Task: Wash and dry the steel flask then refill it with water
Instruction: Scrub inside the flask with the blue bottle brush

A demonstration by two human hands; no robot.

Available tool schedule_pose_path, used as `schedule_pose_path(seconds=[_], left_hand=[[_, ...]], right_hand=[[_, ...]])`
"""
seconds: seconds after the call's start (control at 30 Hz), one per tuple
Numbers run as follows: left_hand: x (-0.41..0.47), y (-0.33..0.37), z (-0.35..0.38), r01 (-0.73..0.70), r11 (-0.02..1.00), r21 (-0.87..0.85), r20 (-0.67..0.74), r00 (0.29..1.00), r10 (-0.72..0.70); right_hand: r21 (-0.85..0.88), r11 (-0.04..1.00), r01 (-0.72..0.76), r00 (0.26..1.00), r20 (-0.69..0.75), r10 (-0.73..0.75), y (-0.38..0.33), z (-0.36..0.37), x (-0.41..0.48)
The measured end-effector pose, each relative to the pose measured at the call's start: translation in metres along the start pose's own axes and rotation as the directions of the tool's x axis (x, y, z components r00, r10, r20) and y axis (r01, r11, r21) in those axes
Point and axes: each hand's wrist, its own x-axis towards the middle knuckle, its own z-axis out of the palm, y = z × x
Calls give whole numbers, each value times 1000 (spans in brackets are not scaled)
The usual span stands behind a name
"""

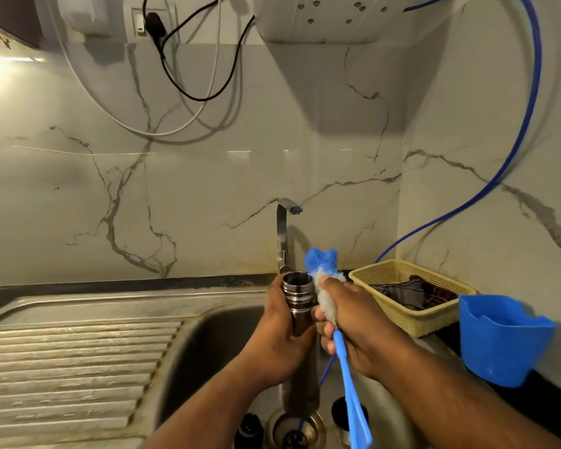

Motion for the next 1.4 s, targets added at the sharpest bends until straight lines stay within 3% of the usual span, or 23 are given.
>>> schedule_pose_path(seconds=[0.07,0.17,0.3,0.4,0.5,0.6,0.7,0.8,0.9,1.0,1.17,1.23,1.3,1.4], left_hand=[[1,-1,-3,-2,1000,4,-46,999,2],[4,-5,-21,89,996,0,-297,951,-85],[7,-8,-40,129,991,25,-509,855,-99],[5,0,-31,95,995,-32,-463,881,-99],[6,-1,-16,113,989,-97,-418,897,-144],[4,-7,-14,113,988,-101,-435,889,-146],[2,-13,-26,124,989,-75,-422,895,-144],[3,-14,-29,141,983,-114,-298,939,-169],[1,-12,-18,154,988,-3,-178,972,-152],[5,-9,-21,190,982,1,-310,934,-180],[8,-9,-46,179,982,-66,-447,874,-190],[7,-7,-40,207,977,-46,-416,885,-207],[8,-13,-30,254,966,-43,-463,852,-244],[11,-24,-37,339,935,-105,-549,764,-338]], right_hand=[[-11,1000,-1,999,32,1,0,1,-8],[-160,986,44,992,125,-24,6,12,-30],[-350,906,236,959,233,-160,10,27,-46],[-412,868,276,960,154,-232,4,26,-36],[-295,936,192,981,75,-177,0,21,-25],[-275,952,131,987,121,-101,11,24,-30],[-349,921,171,978,177,-114,21,32,-38],[-360,922,143,988,111,-110,18,28,-27],[-252,965,68,998,10,-67,11,18,-19],[-290,955,64,997,50,-52,15,20,-28],[-532,801,274,961,189,-204,19,26,-33],[-492,837,239,971,150,-189,14,27,-27],[-448,871,201,979,122,-164,14,27,-27],[-576,790,212,976,166,-141,22,27,-39]])
